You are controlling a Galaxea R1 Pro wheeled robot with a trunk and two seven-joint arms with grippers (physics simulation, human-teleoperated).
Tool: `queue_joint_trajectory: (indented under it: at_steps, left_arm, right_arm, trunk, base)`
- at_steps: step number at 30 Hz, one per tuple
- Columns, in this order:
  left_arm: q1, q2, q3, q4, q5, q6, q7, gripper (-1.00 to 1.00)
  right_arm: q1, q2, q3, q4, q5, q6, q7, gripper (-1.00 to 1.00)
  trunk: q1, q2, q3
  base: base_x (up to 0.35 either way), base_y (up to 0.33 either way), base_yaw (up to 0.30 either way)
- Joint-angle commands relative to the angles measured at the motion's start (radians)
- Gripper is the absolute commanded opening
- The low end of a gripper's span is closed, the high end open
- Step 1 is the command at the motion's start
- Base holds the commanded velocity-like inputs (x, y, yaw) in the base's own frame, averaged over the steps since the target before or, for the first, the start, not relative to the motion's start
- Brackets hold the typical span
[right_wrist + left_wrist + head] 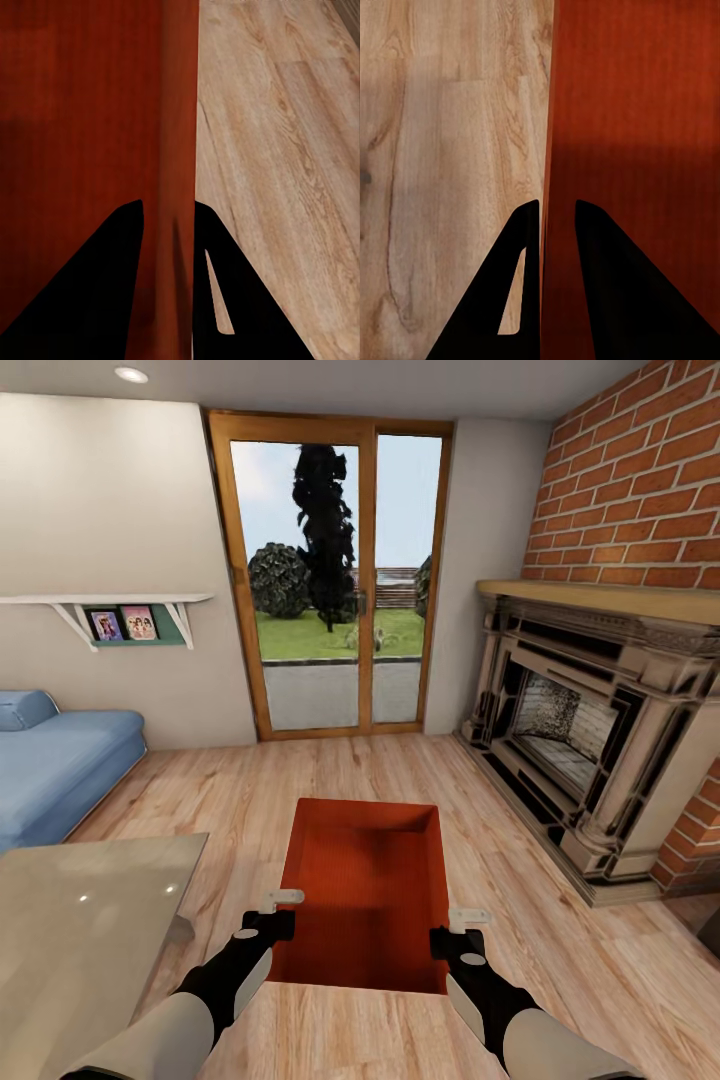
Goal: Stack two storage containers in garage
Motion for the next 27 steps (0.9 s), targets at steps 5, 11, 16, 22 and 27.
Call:
queue_joint_trajectory:
  at_steps: [5, 11, 16, 22, 27]
  left_arm:
    - [-0.001, -0.001, 0.002, -0.005, -0.005, -0.006, 0.014, -1.0]
    - [-0.001, -0.001, 0.002, -0.005, -0.005, -0.006, 0.014, -1.0]
    - [-0.001, -0.001, 0.002, -0.005, -0.005, -0.006, 0.015, -1.0]
    - [-0.001, -0.001, 0.002, -0.005, -0.005, -0.006, 0.015, -1.0]
    - [-0.001, -0.001, 0.002, -0.005, -0.005, -0.006, 0.015, -1.0]
  right_arm:
    - [-0.001, 0.002, -0.001, 0.004, -0.022, -0.004, -0.004, -1.0]
    - [0.0, 0.002, -0.001, 0.004, -0.022, -0.003, -0.004, -1.0]
    - [0.0, 0.002, -0.001, 0.004, -0.022, -0.003, -0.003, -1.0]
    - [0.0, 0.002, -0.003, 0.004, -0.022, -0.001, -0.003, -1.0]
    - [0.0, 0.002, -0.003, 0.004, -0.022, -0.001, -0.004, -1.0]
  trunk:
    - [0.0, -0.001, -0.001]
    - [0.0, -0.001, -0.001]
    - [0.0, -0.001, -0.001]
    - [0.0, -0.001, 0.008]
    - [0.0, -0.001, 0.016]
  base:
    - [0.0, 0.0, 0.0]
    - [0.0, 0.0, 0.0]
    - [0.0, 0.0, 0.0]
    - [0.0, 0.0, 0.0]
    - [0.0, 0.0, 0.0]
